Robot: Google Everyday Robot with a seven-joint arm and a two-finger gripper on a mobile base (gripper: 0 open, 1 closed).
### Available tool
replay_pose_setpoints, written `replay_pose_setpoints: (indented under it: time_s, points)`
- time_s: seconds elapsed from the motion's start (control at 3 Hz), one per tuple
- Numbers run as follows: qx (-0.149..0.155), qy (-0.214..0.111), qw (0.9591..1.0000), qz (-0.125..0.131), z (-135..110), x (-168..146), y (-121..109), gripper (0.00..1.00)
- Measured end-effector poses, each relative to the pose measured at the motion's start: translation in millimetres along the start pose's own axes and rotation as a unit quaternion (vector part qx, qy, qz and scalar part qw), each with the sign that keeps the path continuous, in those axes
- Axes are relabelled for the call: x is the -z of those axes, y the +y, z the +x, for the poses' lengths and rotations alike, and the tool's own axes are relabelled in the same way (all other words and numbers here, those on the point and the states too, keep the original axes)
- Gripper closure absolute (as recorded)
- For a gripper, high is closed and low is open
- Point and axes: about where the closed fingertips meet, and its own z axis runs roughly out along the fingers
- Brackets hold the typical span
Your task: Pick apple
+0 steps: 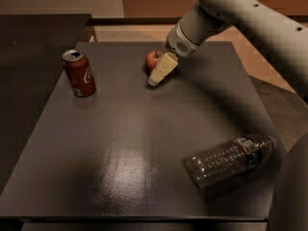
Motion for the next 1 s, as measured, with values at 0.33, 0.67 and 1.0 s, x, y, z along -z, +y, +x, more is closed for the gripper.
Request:
replay_pose_setpoints:
  time_s: [0.33,0.67,1.0]
  points:
    - [-0.003,0.000,1.0000,0.000,2.6,-2.4,-0.4,0.37]
    - [-0.007,-0.004,1.0000,0.000,1.8,0.3,-1.0,0.62]
    - [-0.002,-0.012,0.9999,0.000,-11.0,22.0,0.6,0.84]
